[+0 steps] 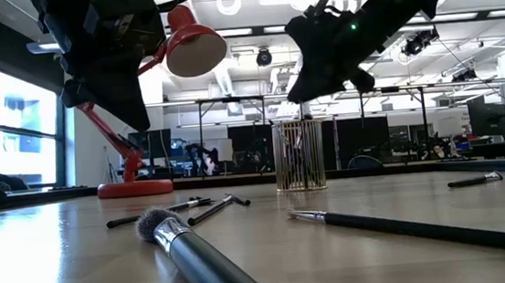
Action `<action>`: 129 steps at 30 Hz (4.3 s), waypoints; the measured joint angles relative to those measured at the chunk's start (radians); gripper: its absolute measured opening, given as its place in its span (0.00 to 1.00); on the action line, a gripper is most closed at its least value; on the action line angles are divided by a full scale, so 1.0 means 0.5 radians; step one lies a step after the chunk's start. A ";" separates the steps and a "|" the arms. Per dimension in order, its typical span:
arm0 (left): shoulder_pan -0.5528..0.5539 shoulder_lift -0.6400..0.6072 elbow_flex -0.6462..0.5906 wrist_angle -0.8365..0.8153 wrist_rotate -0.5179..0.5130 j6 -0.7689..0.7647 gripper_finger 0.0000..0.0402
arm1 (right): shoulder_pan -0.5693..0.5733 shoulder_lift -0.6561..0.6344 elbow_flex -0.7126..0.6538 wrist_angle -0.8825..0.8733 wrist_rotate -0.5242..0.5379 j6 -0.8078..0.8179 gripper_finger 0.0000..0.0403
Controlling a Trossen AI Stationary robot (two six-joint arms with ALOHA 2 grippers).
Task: Put items in baskets/containers
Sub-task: Put the black eyeshadow brush into the yellow container, then put the black lash brush into the yellow container
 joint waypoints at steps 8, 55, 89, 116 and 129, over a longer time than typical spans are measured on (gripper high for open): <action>0.000 0.000 0.000 0.031 0.000 0.001 0.00 | 0.001 -0.240 0.000 -0.026 0.000 -0.102 0.30; -0.031 0.524 0.254 0.247 0.120 -0.449 0.28 | 0.491 -0.501 -0.099 -0.821 -0.103 0.388 0.15; -0.041 1.129 1.233 -0.892 -0.038 -0.403 0.10 | 0.485 -0.509 -0.542 0.087 -0.538 0.334 0.15; -0.035 1.102 0.701 -0.500 0.447 -0.575 0.32 | 0.485 -0.509 -0.542 0.209 -0.516 0.449 0.15; -0.112 1.108 0.674 -0.395 0.268 -0.291 0.02 | 0.693 -0.417 -0.539 0.117 -0.074 1.011 0.15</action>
